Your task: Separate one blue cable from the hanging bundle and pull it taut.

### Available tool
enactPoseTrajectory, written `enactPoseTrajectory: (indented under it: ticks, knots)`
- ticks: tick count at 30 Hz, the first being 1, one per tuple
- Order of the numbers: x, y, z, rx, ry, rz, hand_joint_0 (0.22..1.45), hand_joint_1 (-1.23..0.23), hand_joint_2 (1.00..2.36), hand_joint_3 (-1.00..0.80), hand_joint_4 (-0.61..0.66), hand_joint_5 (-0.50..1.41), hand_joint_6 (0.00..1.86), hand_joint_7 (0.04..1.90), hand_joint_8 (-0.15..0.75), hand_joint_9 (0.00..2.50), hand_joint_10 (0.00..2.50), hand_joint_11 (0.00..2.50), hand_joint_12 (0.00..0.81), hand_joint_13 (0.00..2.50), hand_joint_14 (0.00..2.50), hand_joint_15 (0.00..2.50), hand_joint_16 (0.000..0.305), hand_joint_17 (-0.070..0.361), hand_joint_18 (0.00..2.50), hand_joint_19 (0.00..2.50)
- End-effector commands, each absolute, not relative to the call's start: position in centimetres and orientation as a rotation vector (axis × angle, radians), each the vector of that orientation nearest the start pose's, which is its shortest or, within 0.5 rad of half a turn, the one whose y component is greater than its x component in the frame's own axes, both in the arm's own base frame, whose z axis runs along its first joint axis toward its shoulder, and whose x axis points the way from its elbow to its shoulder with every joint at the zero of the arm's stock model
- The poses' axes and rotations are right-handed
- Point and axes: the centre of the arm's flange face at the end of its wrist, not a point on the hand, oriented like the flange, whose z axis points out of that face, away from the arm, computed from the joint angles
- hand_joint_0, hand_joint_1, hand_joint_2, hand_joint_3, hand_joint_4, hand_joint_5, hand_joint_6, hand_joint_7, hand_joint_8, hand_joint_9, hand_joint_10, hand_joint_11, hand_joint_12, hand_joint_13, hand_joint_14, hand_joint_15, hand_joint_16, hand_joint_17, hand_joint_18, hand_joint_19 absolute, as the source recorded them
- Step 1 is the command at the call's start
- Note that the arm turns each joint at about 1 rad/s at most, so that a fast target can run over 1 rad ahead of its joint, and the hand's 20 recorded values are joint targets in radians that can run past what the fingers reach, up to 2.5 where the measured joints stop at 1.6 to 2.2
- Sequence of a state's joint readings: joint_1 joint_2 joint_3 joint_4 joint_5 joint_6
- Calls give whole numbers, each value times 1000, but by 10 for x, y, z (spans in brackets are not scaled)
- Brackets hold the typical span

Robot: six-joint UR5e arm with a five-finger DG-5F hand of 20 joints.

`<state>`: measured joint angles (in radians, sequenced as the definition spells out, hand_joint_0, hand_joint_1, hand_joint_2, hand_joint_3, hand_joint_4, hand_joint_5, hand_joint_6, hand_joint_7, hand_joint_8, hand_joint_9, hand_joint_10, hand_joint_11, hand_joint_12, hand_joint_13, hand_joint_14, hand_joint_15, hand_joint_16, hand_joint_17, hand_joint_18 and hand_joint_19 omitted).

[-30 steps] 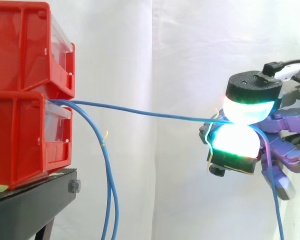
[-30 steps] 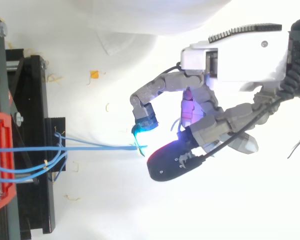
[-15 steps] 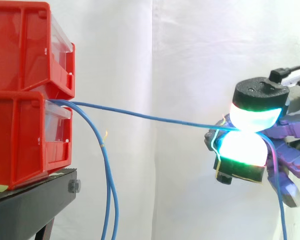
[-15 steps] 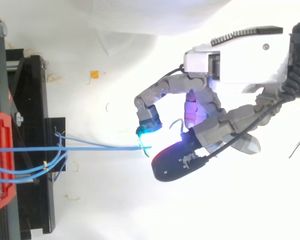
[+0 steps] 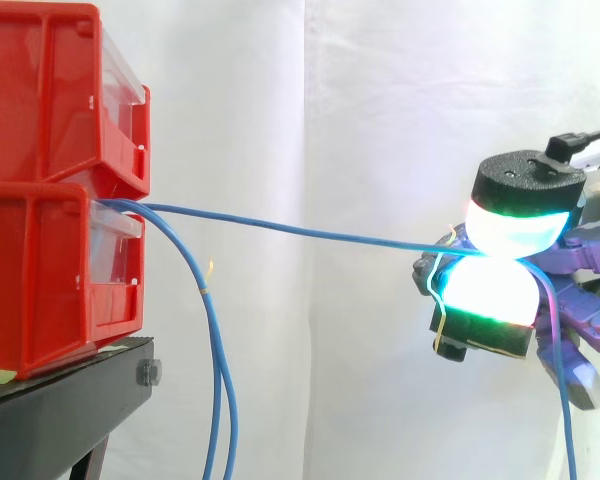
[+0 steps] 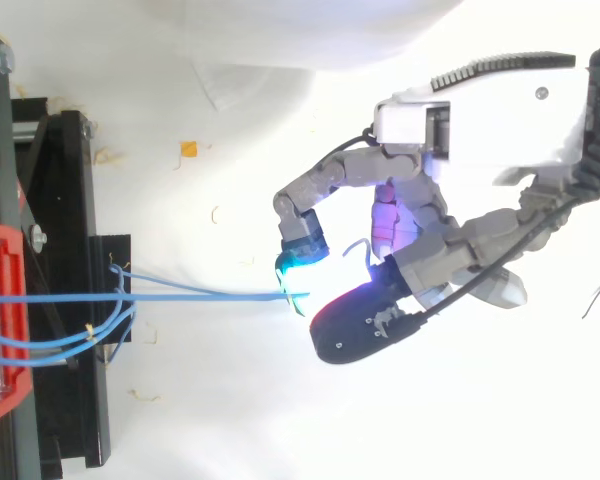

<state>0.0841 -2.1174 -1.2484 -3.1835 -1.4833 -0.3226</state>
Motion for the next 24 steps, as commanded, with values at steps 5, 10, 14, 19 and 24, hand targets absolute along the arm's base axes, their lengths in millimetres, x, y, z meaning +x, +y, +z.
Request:
enactPoseTrajectory:
  ticks: [5,10,14,19,24]
  knots:
    - [681,-86,320,1109,1566,844,744,-732,1013,-89,-1,154,504,1347,181,2153,29,727,310,1509,21,686,73,163,1096,444]
    - [678,-85,313,1110,1585,847,744,-732,1013,-92,5,154,504,1346,180,2151,26,707,310,1510,21,687,72,163,1097,443]
    - [677,-85,309,1105,1582,853,743,-731,1013,-92,-1,154,504,1341,187,2149,30,729,308,1512,19,692,72,163,1098,443]
    - [674,-85,297,1102,1585,862,744,-731,1013,-99,-1,154,504,1344,186,2150,28,726,307,1510,21,691,72,162,1098,445]
    - [674,-83,287,1089,1567,878,743,-730,1013,-95,0,154,504,1337,181,2151,27,728,310,1510,19,696,72,162,1101,444]
